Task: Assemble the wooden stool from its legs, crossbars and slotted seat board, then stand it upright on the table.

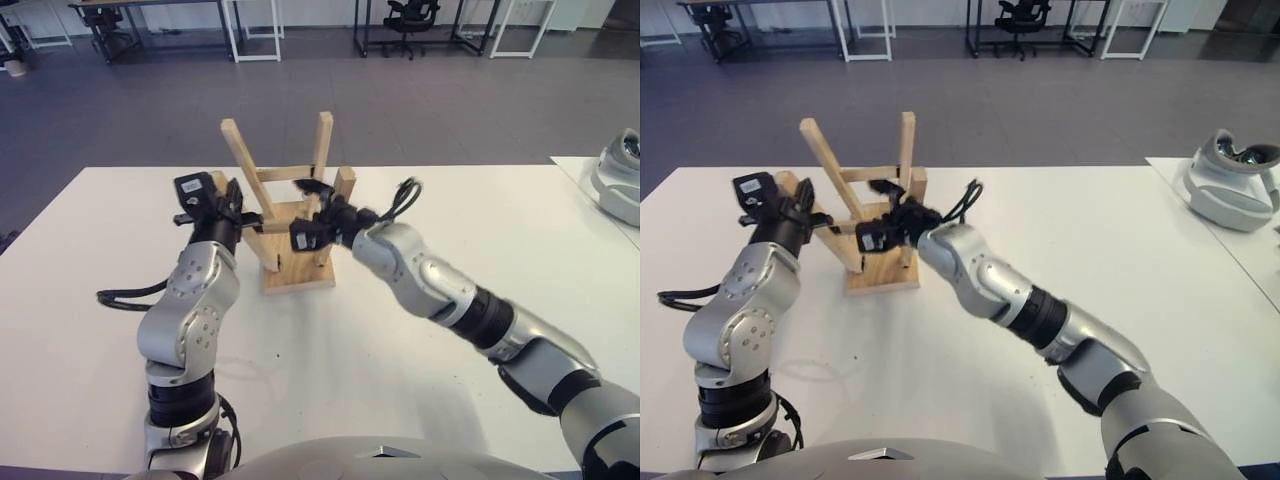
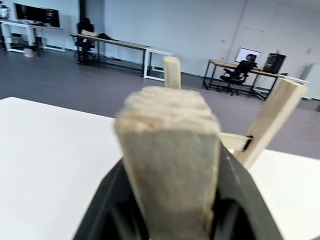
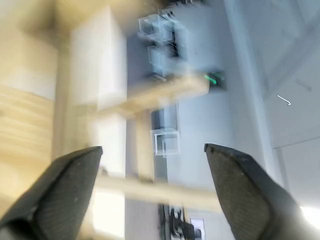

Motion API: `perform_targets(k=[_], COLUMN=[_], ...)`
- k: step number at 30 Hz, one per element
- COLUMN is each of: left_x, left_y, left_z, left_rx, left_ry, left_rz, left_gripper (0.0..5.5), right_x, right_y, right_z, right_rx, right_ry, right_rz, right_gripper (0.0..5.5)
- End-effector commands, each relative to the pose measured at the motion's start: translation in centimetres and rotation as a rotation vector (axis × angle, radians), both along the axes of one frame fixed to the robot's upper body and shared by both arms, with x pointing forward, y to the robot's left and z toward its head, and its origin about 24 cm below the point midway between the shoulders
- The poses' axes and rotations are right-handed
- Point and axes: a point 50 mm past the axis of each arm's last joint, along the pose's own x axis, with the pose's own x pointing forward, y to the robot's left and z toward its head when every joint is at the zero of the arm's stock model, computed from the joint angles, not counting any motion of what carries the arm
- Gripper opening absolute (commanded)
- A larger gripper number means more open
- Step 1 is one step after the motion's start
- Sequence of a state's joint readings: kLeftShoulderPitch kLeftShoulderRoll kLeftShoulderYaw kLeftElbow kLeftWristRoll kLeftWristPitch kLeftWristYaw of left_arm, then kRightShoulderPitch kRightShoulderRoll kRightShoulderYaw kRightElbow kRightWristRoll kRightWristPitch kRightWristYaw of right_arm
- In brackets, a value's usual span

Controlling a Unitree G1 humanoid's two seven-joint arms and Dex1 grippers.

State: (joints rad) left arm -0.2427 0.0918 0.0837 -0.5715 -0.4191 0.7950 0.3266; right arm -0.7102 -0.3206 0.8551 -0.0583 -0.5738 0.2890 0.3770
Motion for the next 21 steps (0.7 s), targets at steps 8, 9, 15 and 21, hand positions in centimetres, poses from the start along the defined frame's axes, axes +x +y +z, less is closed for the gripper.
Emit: perform_targets(k=[8, 9, 15, 21], left_x=[-0.4, -0.3, 0.0, 0.4], left_y=[-0.2, -0.2, -0.5, -0.9], left_z=[-2.7, -2.6, -2.4, -2.0], left_rx=[0.016, 0.017, 0.015, 0.019], left_ry=[0.135, 0.132, 0.122, 0.112], left_rz=[-0.022, -0.024, -0.028, -0.039], left_gripper=[1.03, 1.03, 1.03, 1.03], right_x=[1.9, 1.7, 2.1, 2.7], right_y=[-0.8, -0.6, -0.8, 0.0], right_z=[5.6, 5.9, 8.3, 0.7], right_rx=[0.233, 0.265, 0.409, -0.034], right_ry=[-0.143, -0.133, -0.195, 0.053], right_rz=[-0.092, -0.086, -0.13, -0.153], right_gripper=[3.82, 3.82, 3.82, 3.82])
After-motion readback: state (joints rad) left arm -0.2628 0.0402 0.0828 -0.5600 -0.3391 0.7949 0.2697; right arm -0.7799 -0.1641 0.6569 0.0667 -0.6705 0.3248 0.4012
